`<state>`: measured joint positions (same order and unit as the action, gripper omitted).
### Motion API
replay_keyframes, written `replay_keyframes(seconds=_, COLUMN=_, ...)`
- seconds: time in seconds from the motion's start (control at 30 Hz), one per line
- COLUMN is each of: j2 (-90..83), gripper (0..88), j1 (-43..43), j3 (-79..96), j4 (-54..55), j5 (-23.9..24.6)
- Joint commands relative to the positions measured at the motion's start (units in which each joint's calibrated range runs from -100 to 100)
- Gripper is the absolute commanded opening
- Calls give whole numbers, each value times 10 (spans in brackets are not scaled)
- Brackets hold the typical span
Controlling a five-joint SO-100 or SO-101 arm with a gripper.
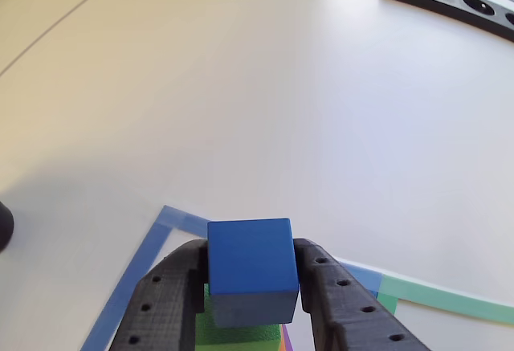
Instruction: Tower of hanoi
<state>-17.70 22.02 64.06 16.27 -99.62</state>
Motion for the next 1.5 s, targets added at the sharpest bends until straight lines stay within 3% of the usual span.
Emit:
replay_keyframes(seconds=0.0, j2=1, gripper=20, j1=-9, j3=-5, j4=24, j5=-4)
replay_keyframes(seconds=0.83, j2=-9, gripper=34, j1=10, j3=26, j4=40, j5=-4)
replay_keyframes(seconds=1.1, j2=-10, gripper=214, j1=8, j3=38, j4=59, j5=-4)
replay_keyframes(seconds=1.47, j2=-23, gripper=329, j1=14, j3=0, j4=56, j5=-4)
